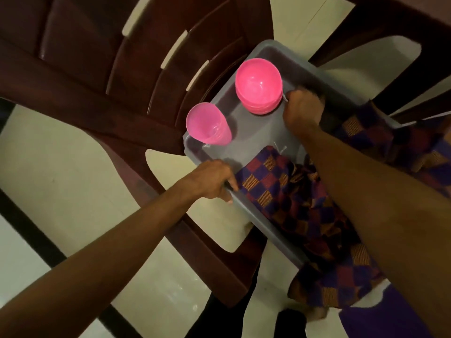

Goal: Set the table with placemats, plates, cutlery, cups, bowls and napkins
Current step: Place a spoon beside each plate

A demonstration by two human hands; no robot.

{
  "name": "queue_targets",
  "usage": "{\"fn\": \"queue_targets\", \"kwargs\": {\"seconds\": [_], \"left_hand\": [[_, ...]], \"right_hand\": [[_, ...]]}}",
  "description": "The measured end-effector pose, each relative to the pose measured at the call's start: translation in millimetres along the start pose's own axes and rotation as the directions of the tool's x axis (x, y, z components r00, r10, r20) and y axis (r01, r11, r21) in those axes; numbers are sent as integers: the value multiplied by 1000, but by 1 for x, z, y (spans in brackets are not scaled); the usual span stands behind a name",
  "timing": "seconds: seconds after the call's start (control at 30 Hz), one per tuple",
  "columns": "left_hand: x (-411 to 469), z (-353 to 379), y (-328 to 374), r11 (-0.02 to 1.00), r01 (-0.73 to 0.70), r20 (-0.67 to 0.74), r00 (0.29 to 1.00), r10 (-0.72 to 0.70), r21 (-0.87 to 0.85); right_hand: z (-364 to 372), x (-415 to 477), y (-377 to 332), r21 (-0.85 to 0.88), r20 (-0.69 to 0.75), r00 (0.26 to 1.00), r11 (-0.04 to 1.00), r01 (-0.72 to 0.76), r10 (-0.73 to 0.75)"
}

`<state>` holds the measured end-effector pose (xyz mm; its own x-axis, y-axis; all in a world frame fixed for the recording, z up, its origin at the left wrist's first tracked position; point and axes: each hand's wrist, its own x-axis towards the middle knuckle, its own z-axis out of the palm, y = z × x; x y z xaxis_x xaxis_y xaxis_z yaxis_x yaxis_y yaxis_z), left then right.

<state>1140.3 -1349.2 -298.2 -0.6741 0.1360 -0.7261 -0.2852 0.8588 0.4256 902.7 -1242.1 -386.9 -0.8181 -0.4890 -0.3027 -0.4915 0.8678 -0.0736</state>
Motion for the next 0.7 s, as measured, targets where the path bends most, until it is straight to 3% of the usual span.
{"fn": "queue_targets", "kwargs": {"seconds": [0.2,0.33,0.4,0.53,0.63,0.7], "left_hand": [[1,-2,1,999,35,6,999,-35,-27],[-2,-2,4,997,44,11,999,-44,-57],[-5,-1,10,997,30,-12,999,-31,-71],[-18,5,44,949,-107,-262,965,28,-296],[-29,8,88,945,-205,-552,833,32,-254],[-37,3,122,953,-235,-667,743,50,-191]], "right_hand": [[-7,-12,8,336,125,965,905,-260,230],[-20,-39,22,456,191,942,824,-335,277],[-27,-59,30,567,216,930,737,-367,297],[-56,-118,45,735,282,922,558,-385,265],[-77,-175,55,781,303,930,505,-367,207],[-92,-211,61,805,297,941,487,-339,164]]}}
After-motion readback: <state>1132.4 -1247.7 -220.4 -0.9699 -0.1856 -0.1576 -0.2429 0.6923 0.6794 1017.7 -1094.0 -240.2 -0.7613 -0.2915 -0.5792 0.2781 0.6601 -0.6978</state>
